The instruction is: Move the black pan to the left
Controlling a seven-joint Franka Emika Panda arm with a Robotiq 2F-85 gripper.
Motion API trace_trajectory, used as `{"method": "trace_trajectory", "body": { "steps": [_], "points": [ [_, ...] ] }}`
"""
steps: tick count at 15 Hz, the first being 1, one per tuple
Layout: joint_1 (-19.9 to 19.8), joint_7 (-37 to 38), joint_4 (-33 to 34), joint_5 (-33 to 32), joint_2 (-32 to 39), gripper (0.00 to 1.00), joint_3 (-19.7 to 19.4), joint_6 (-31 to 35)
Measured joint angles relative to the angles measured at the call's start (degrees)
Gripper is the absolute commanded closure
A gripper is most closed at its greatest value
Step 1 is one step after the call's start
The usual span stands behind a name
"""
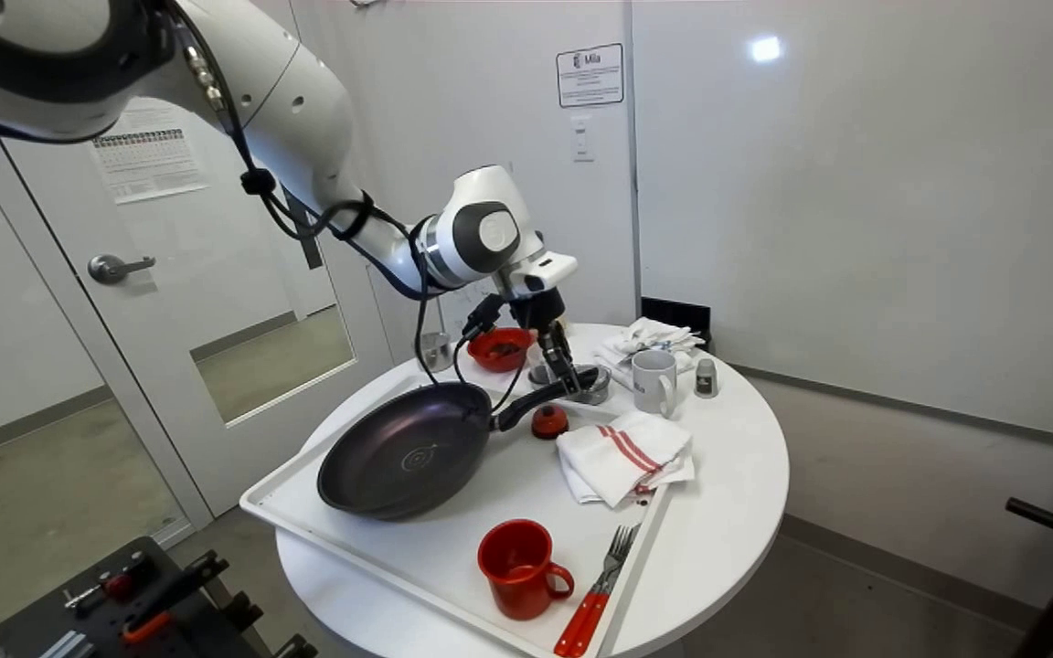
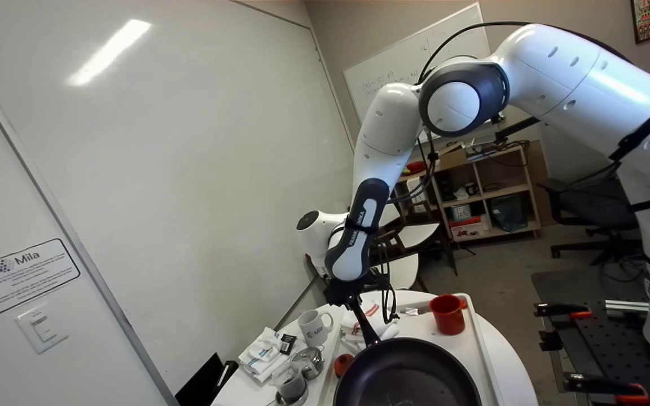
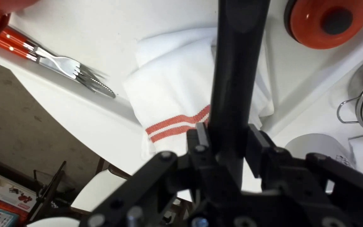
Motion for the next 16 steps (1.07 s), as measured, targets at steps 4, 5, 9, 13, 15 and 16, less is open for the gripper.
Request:
{"method": "trace_trajectory", "body": {
  "steps": [4,5,9,13,15,16],
  "points": [
    [1.5,-1.8,3.3,-0.1,1.3,0.92,0.0,-1.7],
    [1.9,-2.2,4.2,-0.2,1.6,0.92,0.0,-2.1],
    [3.5,-4.0,7.3,-0.5,3.0,0.92,0.1,-3.7],
    [5.1,-6.9,9.0,-0.9,4.3,0.92,0.5,-5.1],
    [6.0,-8.4,9.7,-1.2,4.9,0.92,0.5,-5.6],
    [6.3,-8.9,10.2,-1.3,5.3,0.92,0.6,-5.7]
  ]
}}
